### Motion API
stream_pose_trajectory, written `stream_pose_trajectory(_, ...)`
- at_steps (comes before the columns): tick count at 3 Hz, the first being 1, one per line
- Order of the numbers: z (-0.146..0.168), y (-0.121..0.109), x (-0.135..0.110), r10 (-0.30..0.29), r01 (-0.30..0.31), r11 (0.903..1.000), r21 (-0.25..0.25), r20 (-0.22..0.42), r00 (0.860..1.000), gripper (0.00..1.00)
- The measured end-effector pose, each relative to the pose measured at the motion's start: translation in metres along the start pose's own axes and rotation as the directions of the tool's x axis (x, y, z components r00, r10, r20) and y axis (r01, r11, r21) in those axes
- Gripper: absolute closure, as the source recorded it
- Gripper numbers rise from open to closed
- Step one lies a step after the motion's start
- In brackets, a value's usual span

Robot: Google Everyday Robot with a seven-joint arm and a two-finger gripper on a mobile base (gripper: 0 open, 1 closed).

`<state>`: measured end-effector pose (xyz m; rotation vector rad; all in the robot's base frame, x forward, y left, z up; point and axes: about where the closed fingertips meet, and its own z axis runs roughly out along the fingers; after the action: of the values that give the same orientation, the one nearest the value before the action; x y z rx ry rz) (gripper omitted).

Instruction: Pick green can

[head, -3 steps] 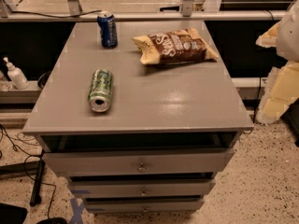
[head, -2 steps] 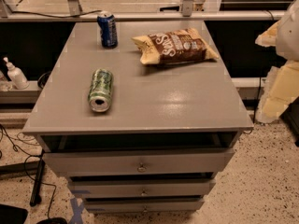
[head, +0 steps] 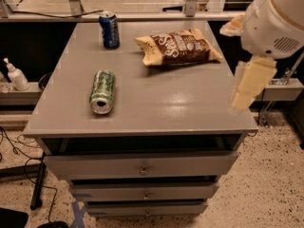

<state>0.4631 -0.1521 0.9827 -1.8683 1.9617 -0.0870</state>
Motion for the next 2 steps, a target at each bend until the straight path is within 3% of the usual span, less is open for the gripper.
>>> stream_pose_trajectory(1,0.013,-0.007,-0.048,-0.147,0.144,0.9891,0.027,0.104,0.984,0.00)
stream_pose_trajectory(2,0.019,-0.004,-0.097,-0.277,0.271,0.9608,0.056,0.221,0.935,0.00)
